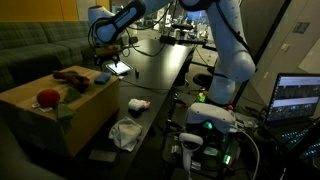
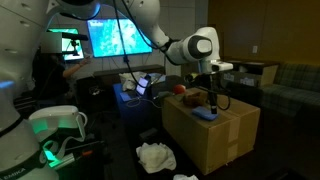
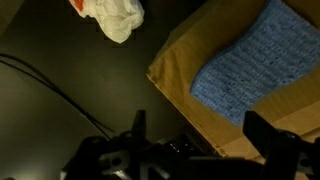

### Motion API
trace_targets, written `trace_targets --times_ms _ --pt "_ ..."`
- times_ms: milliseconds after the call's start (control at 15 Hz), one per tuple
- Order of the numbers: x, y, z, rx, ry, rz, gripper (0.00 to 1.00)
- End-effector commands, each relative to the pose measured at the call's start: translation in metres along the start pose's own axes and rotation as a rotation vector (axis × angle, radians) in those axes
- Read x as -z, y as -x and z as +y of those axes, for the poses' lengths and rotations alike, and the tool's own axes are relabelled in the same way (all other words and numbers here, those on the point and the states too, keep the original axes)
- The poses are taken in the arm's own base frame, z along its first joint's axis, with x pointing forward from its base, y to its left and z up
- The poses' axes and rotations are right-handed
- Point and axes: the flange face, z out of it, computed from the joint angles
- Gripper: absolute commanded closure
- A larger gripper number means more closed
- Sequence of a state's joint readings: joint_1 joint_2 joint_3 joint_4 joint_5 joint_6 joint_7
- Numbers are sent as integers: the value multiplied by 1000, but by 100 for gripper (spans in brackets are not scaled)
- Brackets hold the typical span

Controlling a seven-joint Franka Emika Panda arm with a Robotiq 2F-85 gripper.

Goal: Put the objects on the table onto the box and the objects on the box onto the table

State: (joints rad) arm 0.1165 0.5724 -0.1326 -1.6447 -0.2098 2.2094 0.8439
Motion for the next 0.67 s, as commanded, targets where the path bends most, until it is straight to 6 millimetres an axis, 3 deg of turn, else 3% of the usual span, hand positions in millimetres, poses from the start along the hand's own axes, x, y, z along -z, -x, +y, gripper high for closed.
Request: trace_targets --times_ms 0,600 --pt "-7 -23 -19 -118 34 -26 0" --pt "-16 -38 -45 -281 -43 -73 0"
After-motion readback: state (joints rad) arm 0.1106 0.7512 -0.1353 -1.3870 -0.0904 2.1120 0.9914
